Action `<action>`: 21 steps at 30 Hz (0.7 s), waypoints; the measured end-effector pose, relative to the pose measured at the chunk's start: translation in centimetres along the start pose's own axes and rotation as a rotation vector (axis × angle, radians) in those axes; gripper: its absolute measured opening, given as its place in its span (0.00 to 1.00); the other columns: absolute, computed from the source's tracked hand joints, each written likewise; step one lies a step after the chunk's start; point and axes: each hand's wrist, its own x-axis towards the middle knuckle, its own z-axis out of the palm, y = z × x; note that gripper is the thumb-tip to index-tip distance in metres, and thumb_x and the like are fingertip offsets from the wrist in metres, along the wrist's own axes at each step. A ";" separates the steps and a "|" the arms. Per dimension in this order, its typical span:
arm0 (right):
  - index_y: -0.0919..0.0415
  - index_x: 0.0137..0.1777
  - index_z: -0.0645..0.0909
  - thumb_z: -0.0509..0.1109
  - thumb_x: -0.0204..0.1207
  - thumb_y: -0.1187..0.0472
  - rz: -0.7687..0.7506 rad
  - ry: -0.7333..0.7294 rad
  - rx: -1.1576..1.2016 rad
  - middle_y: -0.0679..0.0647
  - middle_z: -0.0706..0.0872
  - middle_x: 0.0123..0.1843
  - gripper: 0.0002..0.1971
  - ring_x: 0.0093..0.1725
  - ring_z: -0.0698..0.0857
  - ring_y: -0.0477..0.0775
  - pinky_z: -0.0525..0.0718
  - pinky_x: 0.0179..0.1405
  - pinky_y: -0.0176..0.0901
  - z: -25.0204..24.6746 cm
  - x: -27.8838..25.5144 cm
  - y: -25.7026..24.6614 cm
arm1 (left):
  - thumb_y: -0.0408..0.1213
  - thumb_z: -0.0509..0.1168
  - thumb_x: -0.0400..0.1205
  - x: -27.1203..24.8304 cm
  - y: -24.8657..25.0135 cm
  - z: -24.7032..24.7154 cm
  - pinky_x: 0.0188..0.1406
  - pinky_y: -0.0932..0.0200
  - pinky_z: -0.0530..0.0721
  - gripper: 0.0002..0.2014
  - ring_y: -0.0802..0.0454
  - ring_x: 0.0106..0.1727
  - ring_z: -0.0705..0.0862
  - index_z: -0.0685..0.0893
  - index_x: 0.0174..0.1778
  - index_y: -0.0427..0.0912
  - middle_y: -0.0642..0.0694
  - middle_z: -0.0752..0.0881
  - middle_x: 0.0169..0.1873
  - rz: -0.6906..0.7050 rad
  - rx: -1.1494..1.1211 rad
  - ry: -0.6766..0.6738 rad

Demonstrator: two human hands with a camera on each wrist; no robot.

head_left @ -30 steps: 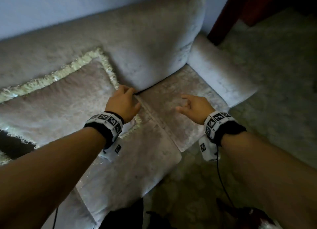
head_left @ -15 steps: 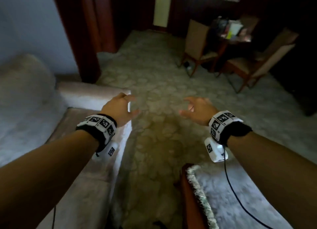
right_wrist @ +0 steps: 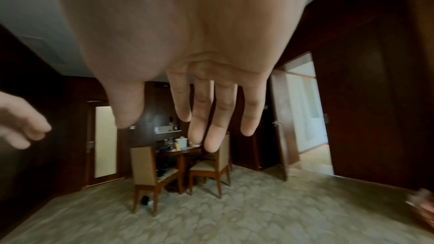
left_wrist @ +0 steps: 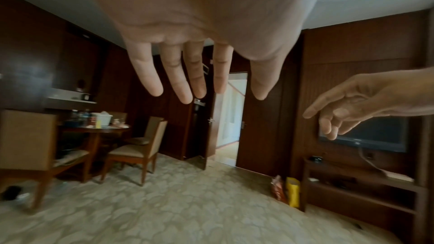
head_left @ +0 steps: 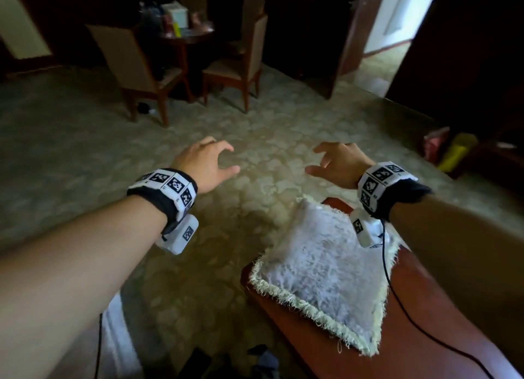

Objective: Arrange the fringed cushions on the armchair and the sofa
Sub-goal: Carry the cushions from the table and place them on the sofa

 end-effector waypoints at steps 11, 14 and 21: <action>0.54 0.78 0.73 0.68 0.74 0.32 0.482 0.043 0.159 0.50 0.91 0.54 0.38 0.60 0.85 0.56 0.81 0.63 0.47 4.1 -5.2 7.5 | 0.62 0.67 0.78 9.4 3.8 6.4 0.55 0.50 0.80 0.25 0.44 0.63 0.81 0.79 0.69 0.57 0.49 0.79 0.67 0.290 -0.001 -0.194; 0.55 0.80 0.71 0.70 0.77 0.36 0.549 0.042 0.168 0.52 0.91 0.57 0.35 0.63 0.85 0.57 0.80 0.62 0.47 5.3 -6.1 10.7 | 0.62 0.67 0.78 10.8 6.1 9.0 0.57 0.49 0.81 0.26 0.44 0.64 0.81 0.77 0.70 0.57 0.49 0.78 0.68 0.337 -0.013 -0.246; 0.55 0.80 0.71 0.70 0.75 0.34 0.639 0.084 0.268 0.52 0.90 0.59 0.38 0.63 0.86 0.59 0.82 0.64 0.51 9.6 -4.7 20.5 | 0.62 0.67 0.78 14.9 10.9 16.2 0.57 0.47 0.81 0.26 0.44 0.63 0.81 0.76 0.71 0.58 0.49 0.78 0.66 0.321 -0.058 -0.299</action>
